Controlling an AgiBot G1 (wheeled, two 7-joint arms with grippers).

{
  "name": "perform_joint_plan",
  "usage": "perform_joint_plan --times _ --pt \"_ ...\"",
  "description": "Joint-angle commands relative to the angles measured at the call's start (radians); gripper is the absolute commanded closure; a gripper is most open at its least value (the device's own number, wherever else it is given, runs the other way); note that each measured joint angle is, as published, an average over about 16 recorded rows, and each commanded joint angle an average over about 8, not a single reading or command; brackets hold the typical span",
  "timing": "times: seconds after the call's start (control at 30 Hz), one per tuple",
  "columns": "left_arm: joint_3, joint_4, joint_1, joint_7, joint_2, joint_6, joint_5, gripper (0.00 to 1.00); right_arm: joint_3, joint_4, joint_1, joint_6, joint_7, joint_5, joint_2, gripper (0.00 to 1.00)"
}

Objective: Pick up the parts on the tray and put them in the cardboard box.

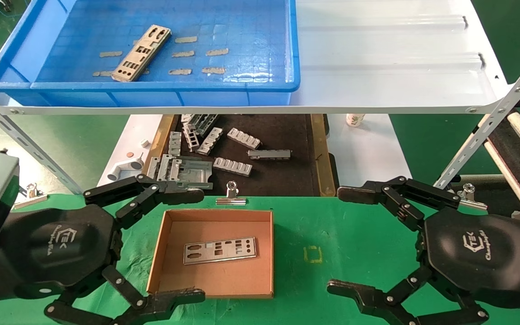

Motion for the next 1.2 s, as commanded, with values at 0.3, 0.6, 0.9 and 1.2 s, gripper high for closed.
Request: perform_joint_plan --times 0.3,0.6,0.9,1.2 --pt "0.0 0.0 0.0 0.0 0.0 0.0 0.0 0.0 0.0 0.0 0.0 0.0 0.0 0.0 0.0 0.0" --pt "0.0 0.0 0.0 0.0 0.0 0.0 0.0 0.0 0.0 0.0 0.0 0.0 0.0 0.0 0.0 0.0" --pt "0.0 0.0 0.0 0.0 0.0 0.0 0.0 0.0 0.0 0.0 0.0 0.0 0.0 0.0 0.0 0.0" --pt "0.0 0.0 0.0 0.0 0.0 0.0 0.0 0.0 0.0 0.0 0.0 0.0 0.0 0.0 0.0 0.0"
